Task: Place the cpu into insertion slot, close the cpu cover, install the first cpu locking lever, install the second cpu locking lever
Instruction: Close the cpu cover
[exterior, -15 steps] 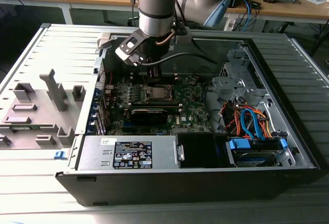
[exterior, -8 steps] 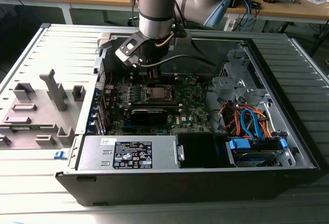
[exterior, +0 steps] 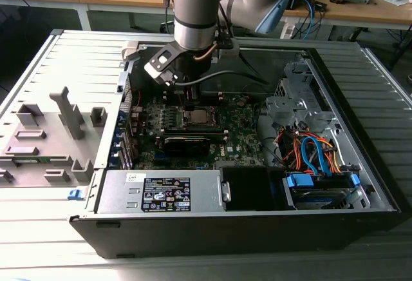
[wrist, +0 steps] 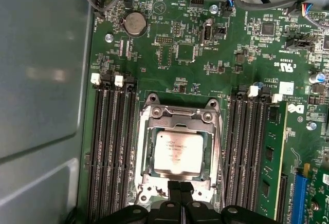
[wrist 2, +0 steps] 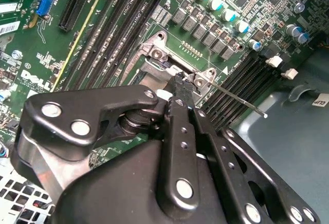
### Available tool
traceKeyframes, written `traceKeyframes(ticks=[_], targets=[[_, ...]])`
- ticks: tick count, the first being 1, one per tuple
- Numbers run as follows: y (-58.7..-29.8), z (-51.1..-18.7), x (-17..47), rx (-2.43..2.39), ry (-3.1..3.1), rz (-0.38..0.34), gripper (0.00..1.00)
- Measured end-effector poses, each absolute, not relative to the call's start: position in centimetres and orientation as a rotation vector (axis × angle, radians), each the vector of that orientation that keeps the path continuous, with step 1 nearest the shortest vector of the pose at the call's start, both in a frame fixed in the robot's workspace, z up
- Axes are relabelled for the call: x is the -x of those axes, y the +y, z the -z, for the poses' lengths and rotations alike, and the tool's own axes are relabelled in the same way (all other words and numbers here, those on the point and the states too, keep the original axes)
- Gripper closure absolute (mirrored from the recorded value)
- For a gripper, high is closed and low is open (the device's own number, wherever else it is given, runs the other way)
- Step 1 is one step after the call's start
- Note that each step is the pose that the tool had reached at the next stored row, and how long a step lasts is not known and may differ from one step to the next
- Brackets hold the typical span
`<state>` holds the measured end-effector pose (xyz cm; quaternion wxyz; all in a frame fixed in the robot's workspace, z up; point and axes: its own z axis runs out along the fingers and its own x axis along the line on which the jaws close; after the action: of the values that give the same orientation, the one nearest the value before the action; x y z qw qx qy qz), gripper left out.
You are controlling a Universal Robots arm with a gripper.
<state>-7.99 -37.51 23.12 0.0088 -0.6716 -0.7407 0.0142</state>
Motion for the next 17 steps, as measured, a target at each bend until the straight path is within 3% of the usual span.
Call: traceKeyframes(ticks=[17], targets=[[-37.4,-22.0,8.0,2.098,-2.314,-0.045,0.89]])
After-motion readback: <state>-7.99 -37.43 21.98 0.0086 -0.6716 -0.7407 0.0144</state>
